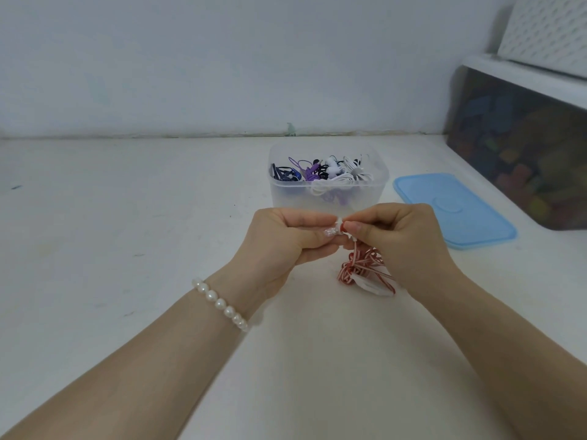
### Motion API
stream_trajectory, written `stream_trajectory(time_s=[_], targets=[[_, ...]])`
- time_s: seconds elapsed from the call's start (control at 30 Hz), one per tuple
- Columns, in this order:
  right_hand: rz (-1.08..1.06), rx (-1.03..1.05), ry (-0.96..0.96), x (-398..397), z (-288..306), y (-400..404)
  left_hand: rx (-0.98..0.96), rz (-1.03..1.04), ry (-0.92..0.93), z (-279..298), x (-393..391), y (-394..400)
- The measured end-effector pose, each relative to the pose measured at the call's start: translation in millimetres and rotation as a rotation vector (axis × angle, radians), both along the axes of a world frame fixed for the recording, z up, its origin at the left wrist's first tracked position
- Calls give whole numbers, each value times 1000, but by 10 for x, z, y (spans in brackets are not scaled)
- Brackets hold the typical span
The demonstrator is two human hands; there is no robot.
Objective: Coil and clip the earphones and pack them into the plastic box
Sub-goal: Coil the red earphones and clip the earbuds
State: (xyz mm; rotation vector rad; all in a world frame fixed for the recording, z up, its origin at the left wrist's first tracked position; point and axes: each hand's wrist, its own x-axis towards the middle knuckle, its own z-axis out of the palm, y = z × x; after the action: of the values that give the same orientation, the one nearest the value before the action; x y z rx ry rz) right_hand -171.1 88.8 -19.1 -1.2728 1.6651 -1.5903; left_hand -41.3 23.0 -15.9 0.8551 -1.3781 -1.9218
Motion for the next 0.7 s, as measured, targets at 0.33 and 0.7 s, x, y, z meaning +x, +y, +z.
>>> stream_trajectory(time_s=[0.33,0.7], targets=[[-66,-12,124,12,-62,-7,28,15,21,1,-22,12],[-209,-89,148,118,-81,-23,71,103,113,11,-64,45]])
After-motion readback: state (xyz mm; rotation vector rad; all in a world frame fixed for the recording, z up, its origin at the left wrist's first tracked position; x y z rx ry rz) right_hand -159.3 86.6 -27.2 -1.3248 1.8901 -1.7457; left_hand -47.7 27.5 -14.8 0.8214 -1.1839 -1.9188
